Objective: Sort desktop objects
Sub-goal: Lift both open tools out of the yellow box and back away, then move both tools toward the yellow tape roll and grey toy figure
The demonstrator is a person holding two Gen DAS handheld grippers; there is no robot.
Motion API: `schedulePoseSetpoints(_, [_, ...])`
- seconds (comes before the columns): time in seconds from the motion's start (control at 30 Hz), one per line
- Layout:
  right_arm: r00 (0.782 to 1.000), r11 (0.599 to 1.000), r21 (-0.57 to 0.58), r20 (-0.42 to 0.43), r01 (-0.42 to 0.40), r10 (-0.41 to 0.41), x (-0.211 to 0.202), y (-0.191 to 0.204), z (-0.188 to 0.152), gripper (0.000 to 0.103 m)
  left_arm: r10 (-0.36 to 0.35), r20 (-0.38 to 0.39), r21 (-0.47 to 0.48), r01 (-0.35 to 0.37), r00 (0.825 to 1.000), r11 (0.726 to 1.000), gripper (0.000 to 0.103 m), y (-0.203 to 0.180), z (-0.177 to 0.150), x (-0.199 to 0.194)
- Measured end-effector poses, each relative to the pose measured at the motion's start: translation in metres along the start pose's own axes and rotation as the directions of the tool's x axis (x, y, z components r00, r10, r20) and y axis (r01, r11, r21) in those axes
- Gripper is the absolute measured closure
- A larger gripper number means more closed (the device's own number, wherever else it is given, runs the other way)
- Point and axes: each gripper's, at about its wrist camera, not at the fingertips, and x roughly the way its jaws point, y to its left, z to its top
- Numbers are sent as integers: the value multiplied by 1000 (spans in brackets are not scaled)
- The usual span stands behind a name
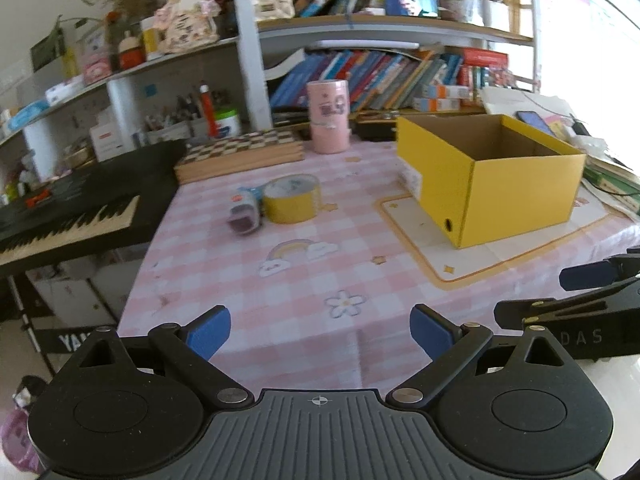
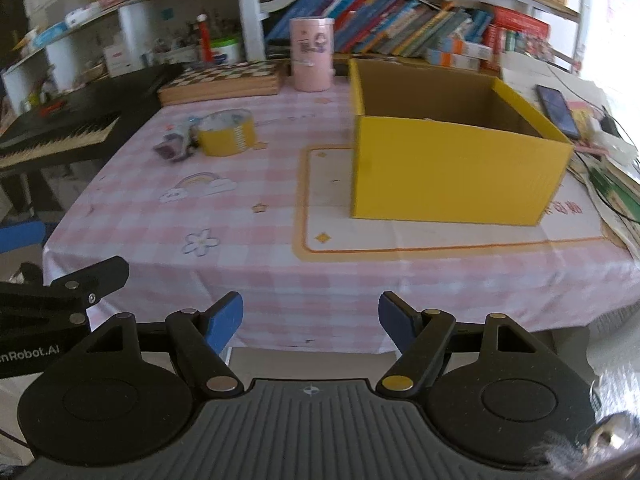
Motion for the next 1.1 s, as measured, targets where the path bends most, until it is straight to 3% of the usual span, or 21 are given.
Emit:
schedulePoseSetpoints(0.63, [997,989,-131,21,-70,74,2,51,10,31,87,12,-76,-86,996,993,5,39,-9,-11])
schedulePoseSetpoints(1.1, [994,984,-147,11,-103,106,29,56,26,32,122,-4,-75,-122,993,990,5,47,-1,9])
